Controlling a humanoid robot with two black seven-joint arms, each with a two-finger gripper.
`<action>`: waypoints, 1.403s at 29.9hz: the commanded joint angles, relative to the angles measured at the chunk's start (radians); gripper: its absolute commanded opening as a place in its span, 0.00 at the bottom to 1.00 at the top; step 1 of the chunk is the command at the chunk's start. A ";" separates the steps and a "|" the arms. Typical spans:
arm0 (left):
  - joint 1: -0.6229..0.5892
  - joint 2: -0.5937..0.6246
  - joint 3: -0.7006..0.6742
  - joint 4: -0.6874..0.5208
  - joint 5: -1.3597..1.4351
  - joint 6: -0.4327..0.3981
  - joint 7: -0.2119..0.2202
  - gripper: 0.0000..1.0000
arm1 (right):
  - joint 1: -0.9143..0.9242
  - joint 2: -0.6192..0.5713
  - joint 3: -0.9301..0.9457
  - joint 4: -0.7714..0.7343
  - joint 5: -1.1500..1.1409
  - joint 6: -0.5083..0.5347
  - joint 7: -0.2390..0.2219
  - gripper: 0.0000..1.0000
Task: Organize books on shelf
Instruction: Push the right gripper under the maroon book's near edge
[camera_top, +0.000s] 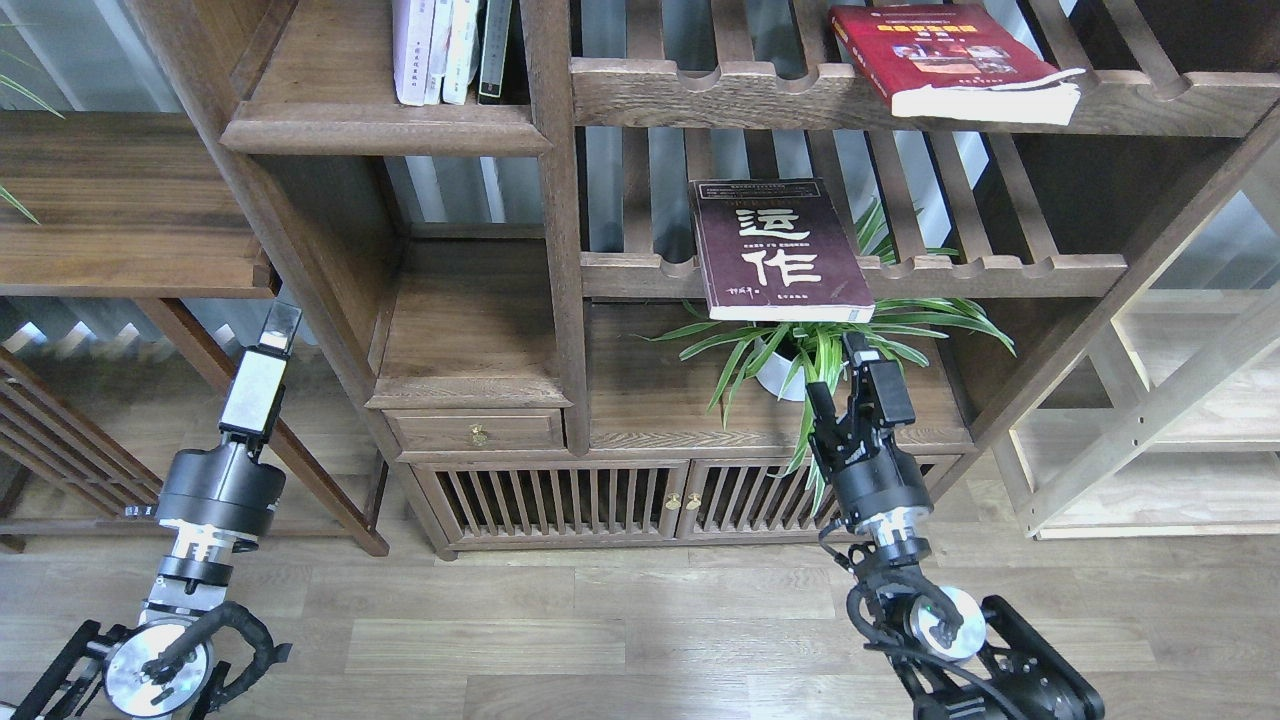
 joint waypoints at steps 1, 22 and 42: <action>0.000 0.005 0.000 0.000 0.000 0.000 0.000 1.00 | 0.034 0.000 0.000 -0.008 0.006 0.000 0.024 1.00; -0.004 0.005 0.001 0.000 0.000 0.000 0.000 1.00 | 0.120 0.000 -0.192 -0.103 0.048 0.000 0.130 1.00; 0.000 0.013 -0.025 0.000 0.000 0.000 0.000 1.00 | 0.289 0.000 -0.269 -0.299 0.202 0.000 0.130 1.00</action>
